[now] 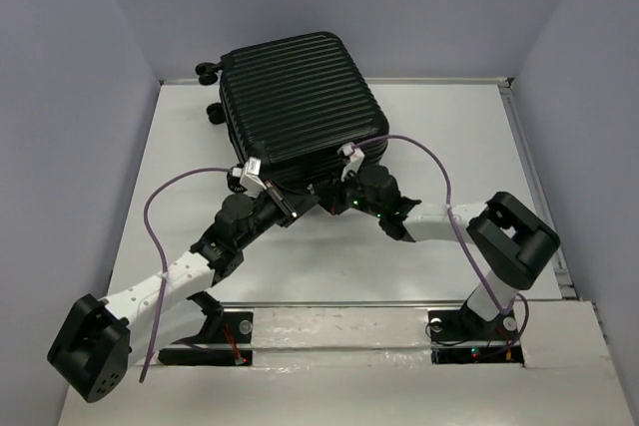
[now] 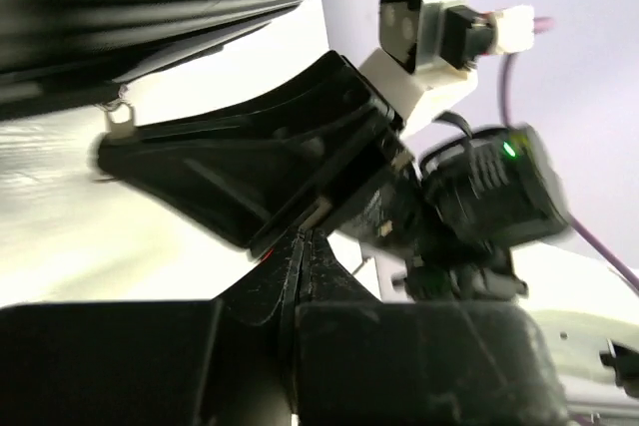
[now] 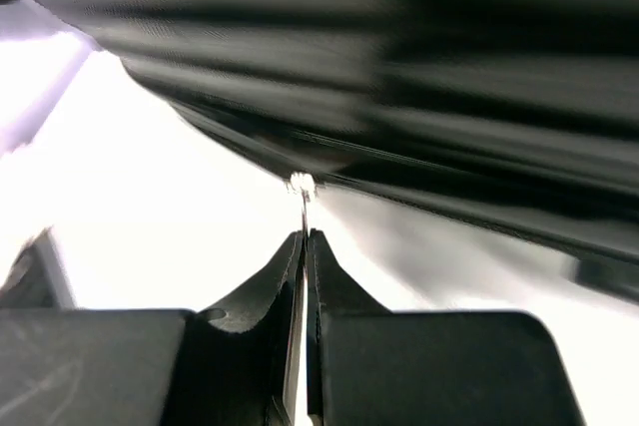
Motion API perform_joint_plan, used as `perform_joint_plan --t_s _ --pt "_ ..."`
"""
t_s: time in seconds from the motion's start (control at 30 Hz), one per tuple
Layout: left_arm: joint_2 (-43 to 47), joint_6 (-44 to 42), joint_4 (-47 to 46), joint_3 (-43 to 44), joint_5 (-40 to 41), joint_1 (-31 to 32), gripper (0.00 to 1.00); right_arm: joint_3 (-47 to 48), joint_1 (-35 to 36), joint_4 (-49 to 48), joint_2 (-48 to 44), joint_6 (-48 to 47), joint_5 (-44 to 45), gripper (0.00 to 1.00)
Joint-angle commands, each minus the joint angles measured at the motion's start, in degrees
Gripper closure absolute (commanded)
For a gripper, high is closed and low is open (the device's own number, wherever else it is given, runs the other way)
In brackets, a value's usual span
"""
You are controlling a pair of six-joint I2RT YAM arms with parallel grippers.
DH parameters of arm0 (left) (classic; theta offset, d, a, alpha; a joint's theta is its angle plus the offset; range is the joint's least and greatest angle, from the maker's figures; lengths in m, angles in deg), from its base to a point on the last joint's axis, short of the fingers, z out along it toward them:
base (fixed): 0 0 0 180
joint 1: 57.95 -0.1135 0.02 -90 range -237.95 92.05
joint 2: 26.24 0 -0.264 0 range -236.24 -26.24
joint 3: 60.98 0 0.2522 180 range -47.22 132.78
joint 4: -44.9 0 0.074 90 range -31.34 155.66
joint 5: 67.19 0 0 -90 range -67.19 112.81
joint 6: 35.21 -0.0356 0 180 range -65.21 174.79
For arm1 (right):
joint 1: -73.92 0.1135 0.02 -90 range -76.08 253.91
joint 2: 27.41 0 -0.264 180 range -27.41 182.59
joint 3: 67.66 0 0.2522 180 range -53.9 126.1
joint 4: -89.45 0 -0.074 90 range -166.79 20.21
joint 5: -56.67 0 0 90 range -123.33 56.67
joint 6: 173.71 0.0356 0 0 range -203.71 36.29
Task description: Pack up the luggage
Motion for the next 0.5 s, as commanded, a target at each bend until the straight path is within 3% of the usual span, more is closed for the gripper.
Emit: perform_joint_plan --t_s 0.0,0.03,0.1,0.17,0.3,0.37,0.4,0.47 --pt "1.0 -0.6 -5.1 2.2 0.4 3.4 0.94 -10.2 -11.0 -8.7 -6.2 1.9 -15.1 0.93" --pt "1.0 -0.7 -5.0 2.0 0.7 4.3 0.94 -9.6 -17.5 -8.2 -6.9 1.1 -17.9 0.93" --pt "1.7 -1.0 -4.2 1.7 0.5 4.4 0.94 -5.9 -23.3 -3.5 -9.2 -0.5 -22.7 0.93" --pt "4.4 -3.1 -0.5 3.6 1.1 4.4 0.94 -3.9 -25.1 3.2 -11.6 -3.7 -22.3 0.93" --pt "10.3 -16.3 20.7 13.7 9.3 4.4 0.94 -4.9 -29.1 8.2 -17.3 -4.9 -22.3 0.93" --pt "11.2 -24.3 33.3 21.2 13.2 4.2 0.69 -6.9 -30.8 8.7 -18.9 -4.5 -23.1 0.93" --pt "11.0 -26.5 41.1 23.5 13.8 3.7 0.41 -7.3 -31.4 9.0 -19.0 -4.1 -23.5 0.93" --pt "9.4 -31.7 47.9 29.8 15.0 3.3 0.19 -7.5 -31.4 8.4 -18.6 -4.1 -25.3 0.93"
